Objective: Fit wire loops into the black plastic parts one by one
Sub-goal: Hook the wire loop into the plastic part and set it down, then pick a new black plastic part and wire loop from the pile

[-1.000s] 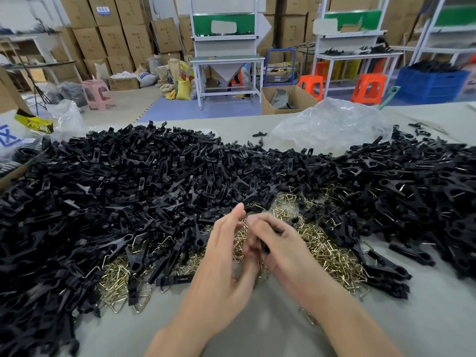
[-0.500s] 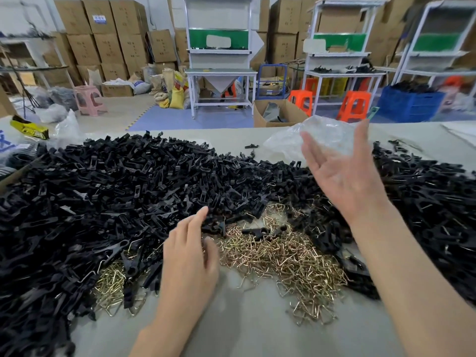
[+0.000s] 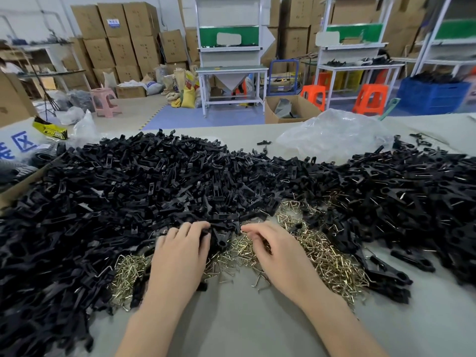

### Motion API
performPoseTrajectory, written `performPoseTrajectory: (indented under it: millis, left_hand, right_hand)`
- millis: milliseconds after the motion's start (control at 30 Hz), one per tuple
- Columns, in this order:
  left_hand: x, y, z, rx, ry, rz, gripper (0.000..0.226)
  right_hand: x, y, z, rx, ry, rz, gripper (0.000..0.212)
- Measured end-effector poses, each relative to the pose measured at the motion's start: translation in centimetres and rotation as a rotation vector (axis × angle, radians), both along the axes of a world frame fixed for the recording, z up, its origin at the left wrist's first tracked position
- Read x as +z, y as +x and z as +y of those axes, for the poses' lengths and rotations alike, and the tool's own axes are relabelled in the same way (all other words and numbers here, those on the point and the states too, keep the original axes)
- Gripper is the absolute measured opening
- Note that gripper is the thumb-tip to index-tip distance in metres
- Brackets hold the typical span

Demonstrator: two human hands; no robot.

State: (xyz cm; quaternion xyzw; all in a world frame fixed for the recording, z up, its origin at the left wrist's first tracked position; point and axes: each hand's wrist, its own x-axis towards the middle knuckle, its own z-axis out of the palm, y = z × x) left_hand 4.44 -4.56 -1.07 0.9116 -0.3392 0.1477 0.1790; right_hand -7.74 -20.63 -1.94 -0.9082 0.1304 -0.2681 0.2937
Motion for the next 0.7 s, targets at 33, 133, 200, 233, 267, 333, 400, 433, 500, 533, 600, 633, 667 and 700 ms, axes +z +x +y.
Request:
performPoseTrajectory:
  millis: [33,133,200,233,267,333,400,433,500,533,600,633,667,700]
  left_hand:
    - [0.1,0.0,-0.1,-0.009,-0.006,0.000,0.021]
    - [0.3,-0.2,-0.2,-0.021,-0.159,0.031,0.021]
    - [0.7,-0.5,-0.1,-0.029,-0.416,0.135,0.024]
    - [1.0,-0.7,-0.2,-0.043,-0.563,0.222,0.024]
    - [1.3,-1.0,-0.4,-0.063,-0.683,0.305,0.022]
    - [1.8,-2.0,-1.1,-0.133,-0.815,0.399,0.017]
    - [1.8,-3.4,-2.1,-0.216,-0.849,0.495,0.018]
    - [1.6,-3.9,-2.5,-0.243,-0.868,0.560,0.021]
    - [1.2,-4.4,-3.0,-0.254,-0.904,0.644,0.023]
    - [1.1,-4.4,-3.2,-0.257,-0.926,0.684,0.022]
    - [0.8,-4.5,-3.4,-0.268,-1.006,0.798,0.026]
    - [0.7,-4.6,-3.5,-0.273,-1.049,0.859,0.027]
    - [0.6,-4.7,-3.5,-0.279,-1.084,0.908,0.028]
    - [0.6,-4.8,-3.6,-0.286,-1.109,0.951,0.029]
  right_hand:
    - [0.0,0.0,0.0,0.000,-0.007,0.004,0.030]
    - [0.2,-0.1,0.1,0.018,-0.023,-0.026,0.030]
    - [0.5,-0.3,0.4,0.027,-0.053,-0.065,0.030]
    - [0.7,-0.4,0.6,0.030,-0.066,-0.089,0.031]
    - [0.8,-0.5,0.8,0.040,-0.052,-0.115,0.031]
    - [0.8,-0.4,1.6,0.102,0.134,-0.138,0.035]
    - [0.9,-0.2,2.5,0.197,0.427,-0.122,0.035]
    - [0.8,-0.1,2.9,0.229,0.529,-0.115,0.033]
    - [0.5,0.1,3.1,0.225,0.611,-0.121,0.031]
    - [0.5,0.2,3.1,0.213,0.637,-0.129,0.029]
    - [0.5,0.4,2.8,0.215,0.708,-0.149,0.024]
    - [0.5,0.5,2.7,0.222,0.749,-0.151,0.023]
    - [0.6,0.5,2.8,0.223,0.774,-0.141,0.025]
    - [0.6,0.6,2.9,0.215,0.776,-0.123,0.029]
